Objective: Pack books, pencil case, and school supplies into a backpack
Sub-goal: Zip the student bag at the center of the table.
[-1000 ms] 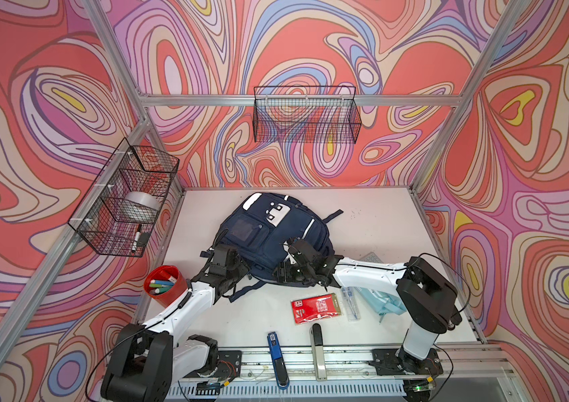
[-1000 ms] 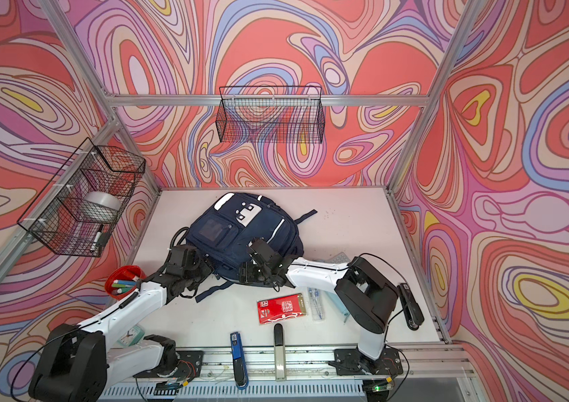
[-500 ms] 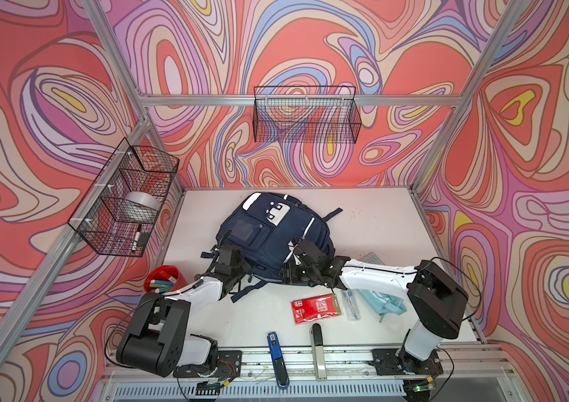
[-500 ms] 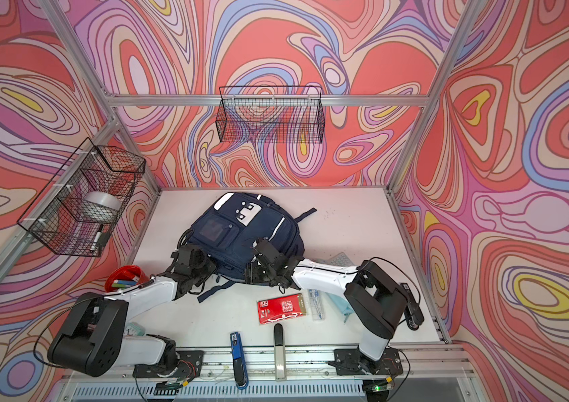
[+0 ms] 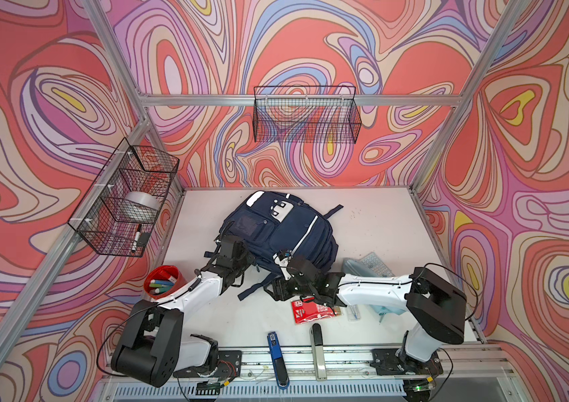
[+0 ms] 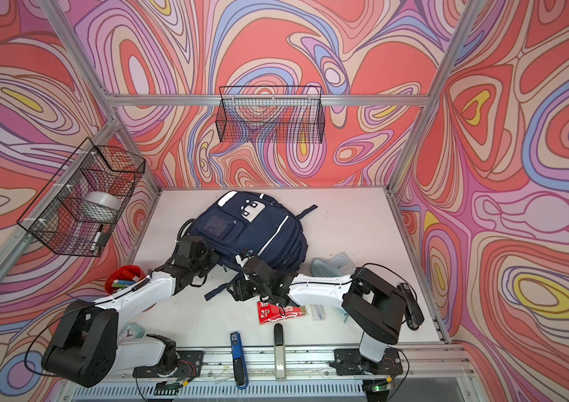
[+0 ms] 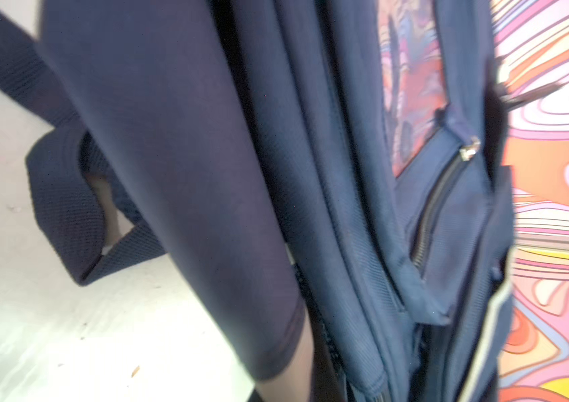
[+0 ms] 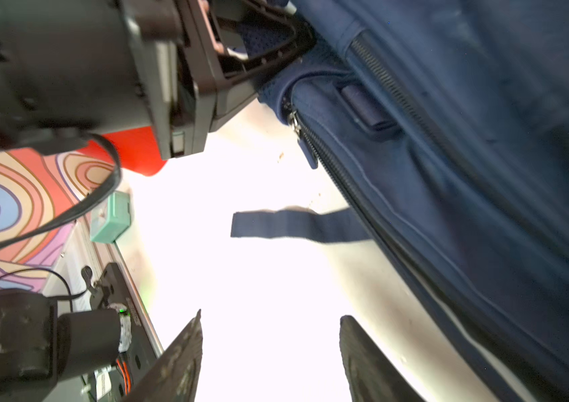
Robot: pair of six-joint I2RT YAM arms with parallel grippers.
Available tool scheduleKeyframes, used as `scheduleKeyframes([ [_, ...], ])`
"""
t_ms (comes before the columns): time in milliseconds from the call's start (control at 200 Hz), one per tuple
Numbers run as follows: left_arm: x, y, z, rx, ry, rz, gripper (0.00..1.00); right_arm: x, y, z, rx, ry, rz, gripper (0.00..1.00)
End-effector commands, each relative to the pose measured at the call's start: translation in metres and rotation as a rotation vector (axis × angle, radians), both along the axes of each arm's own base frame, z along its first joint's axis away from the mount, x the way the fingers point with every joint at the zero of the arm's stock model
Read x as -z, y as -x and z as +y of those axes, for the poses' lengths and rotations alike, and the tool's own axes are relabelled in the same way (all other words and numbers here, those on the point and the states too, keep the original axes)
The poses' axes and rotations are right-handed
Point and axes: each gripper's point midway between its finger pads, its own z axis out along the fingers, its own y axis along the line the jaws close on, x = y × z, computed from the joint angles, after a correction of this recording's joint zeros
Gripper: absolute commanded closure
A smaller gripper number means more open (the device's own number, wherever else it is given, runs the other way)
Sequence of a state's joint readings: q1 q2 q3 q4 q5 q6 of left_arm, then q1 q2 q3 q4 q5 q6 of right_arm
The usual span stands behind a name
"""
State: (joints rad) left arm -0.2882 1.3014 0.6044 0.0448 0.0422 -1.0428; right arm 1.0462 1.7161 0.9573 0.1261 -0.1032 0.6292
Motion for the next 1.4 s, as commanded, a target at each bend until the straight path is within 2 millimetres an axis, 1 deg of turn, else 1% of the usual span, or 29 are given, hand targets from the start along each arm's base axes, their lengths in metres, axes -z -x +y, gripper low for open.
scheduleKeyframes([
  [0, -0.034, -0.01, -0.013, 0.018, 0.076, -0.065, 1.0, -0.011, -0.02, 0.01, 0.06, -0.071, -0.092, 0.37],
  [55, -0.035, -0.009, -0.015, 0.017, 0.099, -0.068, 1.0, -0.01, -0.029, 0.009, 0.097, -0.053, -0.131, 0.39],
  [90, -0.035, -0.008, -0.015, 0.015, 0.108, -0.065, 1.0, -0.014, -0.032, 0.01, 0.114, -0.038, -0.168, 0.39],
  [105, -0.036, -0.008, -0.016, 0.014, 0.112, -0.065, 1.0, -0.002, -0.033, 0.01, 0.122, 0.0, -0.172, 0.39],
  [135, -0.038, -0.008, -0.016, 0.013, 0.114, -0.067, 1.0, 0.004, -0.035, 0.01, 0.132, 0.035, -0.183, 0.38],
  [195, -0.042, -0.008, -0.016, 0.018, 0.111, -0.07, 1.0, 0.004, -0.036, 0.017, 0.126, 0.051, -0.219, 0.37],
  [230, -0.042, -0.006, -0.016, 0.017, 0.113, -0.064, 1.0, 0.005, -0.039, 0.018, 0.145, 0.076, -0.238, 0.36],
  [331, -0.045, -0.003, -0.017, 0.02, 0.131, -0.068, 1.0, 0.025, -0.053, 0.016, 0.208, 0.165, -0.242, 0.34],
  [386, -0.046, -0.001, -0.015, 0.014, 0.127, -0.069, 1.0, 0.031, -0.058, 0.016, 0.23, 0.179, -0.254, 0.32],
  [431, -0.046, 0.001, -0.014, 0.014, 0.12, -0.069, 1.0, 0.031, -0.061, 0.021, 0.224, 0.167, -0.27, 0.32],
  [496, -0.045, 0.003, -0.016, 0.023, 0.121, -0.06, 1.0, 0.023, -0.063, 0.033, 0.191, 0.127, -0.306, 0.33],
  [531, -0.044, 0.006, -0.02, 0.042, 0.116, -0.051, 1.0, 0.018, -0.064, 0.039, 0.186, 0.099, -0.325, 0.33],
  [596, -0.04, 0.011, -0.024, 0.055, 0.09, -0.031, 1.0, 0.018, -0.071, 0.045, 0.193, 0.106, -0.344, 0.34],
  [646, -0.037, 0.014, -0.022, 0.047, 0.095, -0.029, 1.0, 0.018, -0.076, 0.046, 0.198, 0.124, -0.372, 0.35],
  [696, -0.034, 0.017, -0.018, 0.036, 0.08, -0.025, 1.0, 0.016, -0.076, 0.048, 0.191, 0.117, -0.388, 0.37],
  [756, -0.033, 0.019, -0.016, 0.031, 0.066, -0.017, 1.0, 0.016, -0.079, 0.048, 0.199, 0.118, -0.397, 0.44],
  [786, -0.034, 0.02, -0.016, 0.034, 0.065, -0.019, 1.0, 0.018, -0.08, 0.048, 0.199, 0.117, -0.39, 0.51],
  [796, -0.033, 0.02, -0.016, 0.034, 0.063, -0.017, 1.0, 0.018, -0.08, 0.048, 0.197, 0.114, -0.388, 0.55],
  [831, -0.032, 0.021, -0.014, 0.032, 0.053, -0.015, 1.0, 0.02, -0.08, 0.05, 0.186, 0.114, -0.383, 0.78],
  [856, -0.032, 0.022, -0.013, 0.031, 0.044, -0.014, 1.0, 0.021, -0.08, 0.048, 0.187, 0.125, -0.383, 0.91],
  [876, -0.032, 0.022, -0.011, 0.031, 0.034, -0.015, 1.0, 0.022, -0.08, 0.047, 0.189, 0.133, -0.377, 0.98],
  [886, -0.032, 0.022, -0.01, 0.03, 0.027, -0.015, 1.0, 0.024, -0.08, 0.046, 0.19, 0.139, -0.373, 1.0],
  [937, -0.031, 0.022, -0.007, 0.023, 0.003, -0.012, 1.0, 0.028, -0.076, 0.04, 0.188, 0.152, -0.355, 1.0],
  [1017, -0.031, 0.021, -0.003, 0.016, -0.018, -0.014, 1.0, 0.025, -0.068, 0.028, 0.183, 0.153, -0.343, 1.0],
  [1092, -0.031, 0.019, -0.001, 0.004, -0.032, -0.017, 1.0, 0.022, -0.055, 0.02, 0.138, 0.161, -0.324, 1.0],
  [1142, -0.03, 0.017, 0.0, -0.001, -0.038, -0.02, 1.0, 0.02, -0.044, 0.018, 0.082, 0.141, -0.309, 1.0],
  [1247, -0.029, 0.01, -0.001, 0.01, -0.048, -0.025, 1.0, 0.029, -0.023, 0.001, 0.04, 0.137, -0.255, 1.0],
  [1317, -0.027, 0.009, -0.002, 0.012, -0.04, -0.019, 1.0, 0.034, -0.019, -0.01, 0.041, 0.163, -0.239, 1.0],
  [1397, -0.024, 0.01, 0.0, 0.001, -0.041, -0.022, 1.0, 0.036, -0.015, -0.016, 0.029, 0.182, -0.237, 1.0],
])
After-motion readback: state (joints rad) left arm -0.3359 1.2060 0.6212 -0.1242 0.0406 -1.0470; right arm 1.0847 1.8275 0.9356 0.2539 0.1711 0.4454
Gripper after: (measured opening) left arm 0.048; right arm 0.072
